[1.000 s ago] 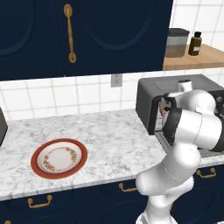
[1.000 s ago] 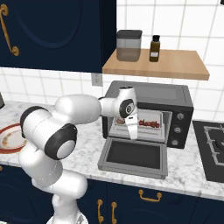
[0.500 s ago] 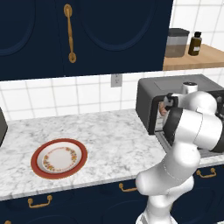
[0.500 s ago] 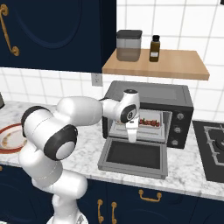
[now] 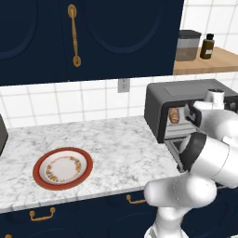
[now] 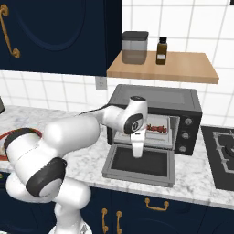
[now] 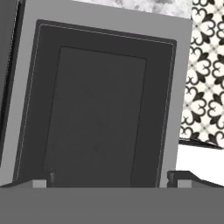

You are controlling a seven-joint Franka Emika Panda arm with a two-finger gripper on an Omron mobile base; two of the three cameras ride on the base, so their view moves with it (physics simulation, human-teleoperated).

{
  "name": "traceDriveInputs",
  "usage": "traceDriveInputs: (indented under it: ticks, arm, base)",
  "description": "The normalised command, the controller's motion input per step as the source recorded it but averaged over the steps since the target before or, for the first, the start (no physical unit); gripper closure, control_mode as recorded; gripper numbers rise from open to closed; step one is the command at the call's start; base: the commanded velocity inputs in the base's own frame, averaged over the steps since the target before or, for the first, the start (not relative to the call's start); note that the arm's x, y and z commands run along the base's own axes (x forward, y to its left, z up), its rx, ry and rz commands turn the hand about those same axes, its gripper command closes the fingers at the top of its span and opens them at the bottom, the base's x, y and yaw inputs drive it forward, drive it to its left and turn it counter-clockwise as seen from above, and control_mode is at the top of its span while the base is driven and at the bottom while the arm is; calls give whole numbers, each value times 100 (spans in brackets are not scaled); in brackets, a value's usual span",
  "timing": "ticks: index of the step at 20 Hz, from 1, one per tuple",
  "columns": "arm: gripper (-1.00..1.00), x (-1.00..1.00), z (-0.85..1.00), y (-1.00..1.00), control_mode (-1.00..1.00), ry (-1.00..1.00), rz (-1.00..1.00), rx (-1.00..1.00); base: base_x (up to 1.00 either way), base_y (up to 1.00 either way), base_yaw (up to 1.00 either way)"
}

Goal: Pick up the kebab skewer and baguette bread, and place them inside the toaster oven. Close the toaster oven door and start by setting the timer.

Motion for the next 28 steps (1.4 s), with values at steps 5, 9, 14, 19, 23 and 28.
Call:
traceDriveInputs:
  ticks: [5,9,14,19,23,28]
  arm:
    - [-100,-98,40,1,-100,0,13,-4]
    - [-100,-100,2,7,-100,0,45,-10]
    - [-100,-87,0,40,-100,3,53,-4]
    - [-100,-32,-21,29,-100,7,47,0]
    - [-100,7,-44,14,-100,7,39,0]
    - [-100,59,-43,0,-100,9,34,0]
  base:
    - [0,0,0]
    - [0,0,0]
    - [0,0,0]
    - [0,0,0]
    - [0,0,0]
    - [0,0,0]
